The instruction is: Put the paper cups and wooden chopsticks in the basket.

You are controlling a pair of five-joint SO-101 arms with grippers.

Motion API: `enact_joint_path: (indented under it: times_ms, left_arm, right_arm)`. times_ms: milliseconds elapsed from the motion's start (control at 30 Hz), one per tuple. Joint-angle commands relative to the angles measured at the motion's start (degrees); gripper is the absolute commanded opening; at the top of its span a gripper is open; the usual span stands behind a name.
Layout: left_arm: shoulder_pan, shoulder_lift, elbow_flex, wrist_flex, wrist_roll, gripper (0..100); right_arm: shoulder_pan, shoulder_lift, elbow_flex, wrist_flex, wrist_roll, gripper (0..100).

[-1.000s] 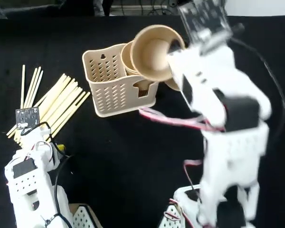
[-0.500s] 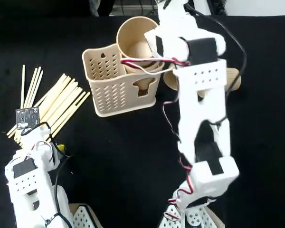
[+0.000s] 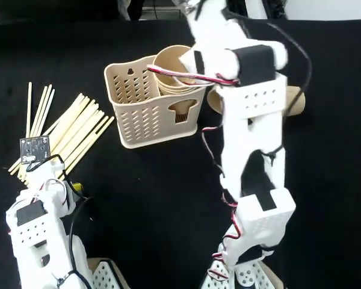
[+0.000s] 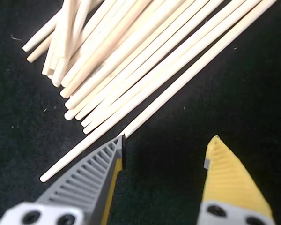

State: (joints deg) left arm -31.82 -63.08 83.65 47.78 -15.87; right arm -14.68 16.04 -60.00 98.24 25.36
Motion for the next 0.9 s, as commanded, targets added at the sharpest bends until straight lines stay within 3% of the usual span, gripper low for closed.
enact_joint_path:
  times_ms: [0, 133, 267, 667, 800, 867]
  left_arm:
    - [0.31, -0.53, -0.22, -0.79, -0.62, 28]
    - [0.31, -0.53, -0.13, -1.05, -0.62, 28]
    - [0.31, -0.53, -0.13, -1.14, -0.62, 28]
    - [0.31, -0.53, -0.22, -1.23, -0.62, 28]
    - [1.63, -0.53, -0.13, -1.23, -0.70, 28]
    - [2.15, -0.53, -0.13, -1.23, -0.70, 28]
  right_arm:
    - [6.15, 0.22, -3.03, 1.85, 7.30, 40.4]
    - [13.27, 1.89, 6.37, 0.88, 19.34, 36.4]
    - [20.40, 5.05, 16.48, -6.68, 25.32, 36.0]
    - [30.95, 12.79, 41.36, -38.86, 27.16, 35.7]
    - [32.53, 13.23, 44.26, -42.37, 27.16, 34.8]
    - [33.14, 13.23, 44.26, -43.08, 27.16, 29.0]
